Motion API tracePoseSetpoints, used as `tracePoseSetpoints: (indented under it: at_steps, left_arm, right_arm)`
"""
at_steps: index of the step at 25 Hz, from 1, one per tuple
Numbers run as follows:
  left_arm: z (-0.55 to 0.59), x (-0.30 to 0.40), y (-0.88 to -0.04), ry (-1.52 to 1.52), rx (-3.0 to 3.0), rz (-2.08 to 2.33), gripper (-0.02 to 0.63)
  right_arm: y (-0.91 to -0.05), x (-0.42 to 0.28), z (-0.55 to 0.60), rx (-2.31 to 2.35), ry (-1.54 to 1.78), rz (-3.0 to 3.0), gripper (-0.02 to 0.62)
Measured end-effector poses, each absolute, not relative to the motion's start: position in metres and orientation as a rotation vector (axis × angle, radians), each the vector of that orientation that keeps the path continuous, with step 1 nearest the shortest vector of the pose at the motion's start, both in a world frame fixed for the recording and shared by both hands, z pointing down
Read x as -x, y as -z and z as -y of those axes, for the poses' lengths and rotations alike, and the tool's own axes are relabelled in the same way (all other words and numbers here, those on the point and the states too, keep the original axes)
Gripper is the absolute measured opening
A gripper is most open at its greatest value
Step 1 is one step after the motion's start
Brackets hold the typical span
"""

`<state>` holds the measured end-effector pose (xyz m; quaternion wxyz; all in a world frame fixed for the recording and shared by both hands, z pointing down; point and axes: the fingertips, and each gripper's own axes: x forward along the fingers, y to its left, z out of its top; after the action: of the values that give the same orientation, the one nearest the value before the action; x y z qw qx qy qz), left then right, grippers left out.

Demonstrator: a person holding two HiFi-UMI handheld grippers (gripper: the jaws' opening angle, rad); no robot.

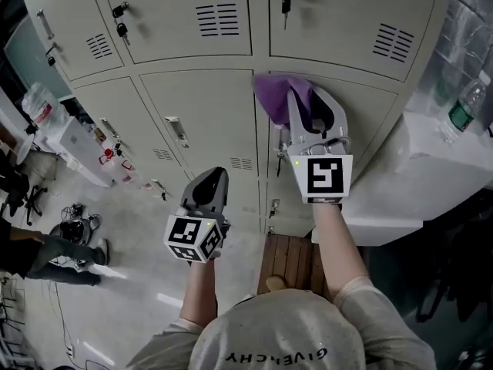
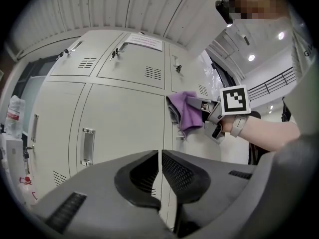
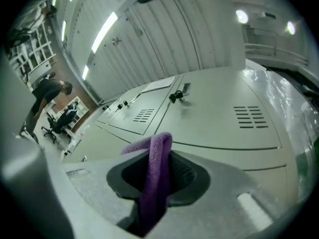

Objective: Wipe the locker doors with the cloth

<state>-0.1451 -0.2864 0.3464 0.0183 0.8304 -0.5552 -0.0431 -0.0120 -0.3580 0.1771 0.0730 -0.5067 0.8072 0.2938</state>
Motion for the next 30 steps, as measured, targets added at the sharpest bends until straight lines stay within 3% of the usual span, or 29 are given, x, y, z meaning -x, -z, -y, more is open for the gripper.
tracePoseSetpoints:
  at_steps: [9,30]
  left_arm:
    - [0.292,0.149,-0.353,0.136,-2.551,1.738,0.018]
    - [0.304,0.109,-0.366,0.129,-2.594,1.620,0.018]
  right_arm:
    - [-0.183,0.027,0.378,1.691,-1.215,-2.471,0.080]
    - [-0.184,-0.131,0.371,1.970,-0.867,-2.250,0.087]
